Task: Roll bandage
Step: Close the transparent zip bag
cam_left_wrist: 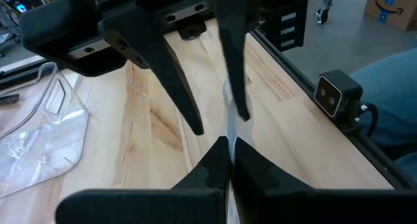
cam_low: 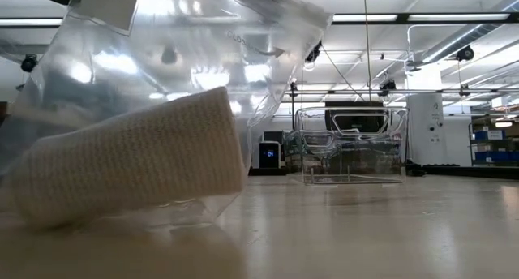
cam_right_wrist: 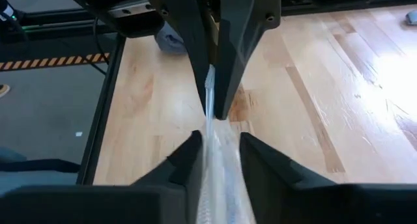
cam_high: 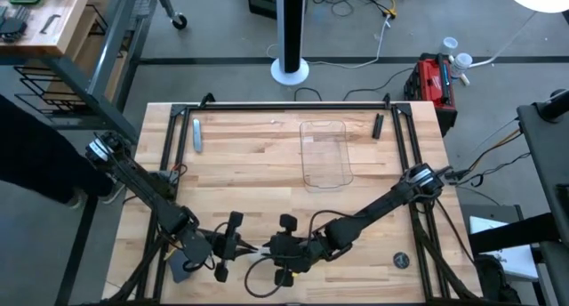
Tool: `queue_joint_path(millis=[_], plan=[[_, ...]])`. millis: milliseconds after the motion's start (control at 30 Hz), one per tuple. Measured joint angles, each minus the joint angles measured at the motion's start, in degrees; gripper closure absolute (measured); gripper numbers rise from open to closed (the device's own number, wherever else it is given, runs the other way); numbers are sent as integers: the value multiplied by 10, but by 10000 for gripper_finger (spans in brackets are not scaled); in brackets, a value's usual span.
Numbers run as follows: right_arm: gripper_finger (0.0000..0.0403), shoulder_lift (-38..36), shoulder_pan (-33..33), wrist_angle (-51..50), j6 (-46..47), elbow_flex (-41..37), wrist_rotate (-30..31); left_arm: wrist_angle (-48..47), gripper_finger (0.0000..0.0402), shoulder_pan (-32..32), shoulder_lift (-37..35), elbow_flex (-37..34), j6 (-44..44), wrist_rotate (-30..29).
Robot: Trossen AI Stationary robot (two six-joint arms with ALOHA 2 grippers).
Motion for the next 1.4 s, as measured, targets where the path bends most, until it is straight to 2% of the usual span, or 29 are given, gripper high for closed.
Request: queue_joint_path(millis=[167, 233, 500, 600, 700, 767, 1067, 1133, 1233, 1400], plan=[[391, 0, 0, -8, -22, 0, 0, 2, 401, -3, 0, 0, 5, 0], [387, 0, 0, -7, -23, 0, 0, 4, 401, -4, 0, 0, 6, 0], [318, 0, 0, -13, -22, 0, -35, 5, 401, -4, 0, 0, 7, 0], [330, 0, 0, -13, -21, 0, -36, 4, 401, -4, 0, 0, 7, 0], [378, 0, 0, -13, -20, 0, -53, 5, 401, -5, 0, -2, 7, 1], [394, 0, 0, -15, -24, 0, -55, 5, 401, -5, 0, -4, 7, 2], [344, 0, 0, -22, -22, 0, -71, 5, 401, -14, 0, -10, 5, 2], [350, 0, 0, -31, -12, 0, -70, 5, 401, -16, 0, -10, 5, 2], [391, 0, 0, -39, -15, 0, -65, 4, 401, -18, 0, -10, 7, 2], [377, 0, 0, -43, -7, 0, -64, 5, 401, -23, 0, -10, 7, 0]])
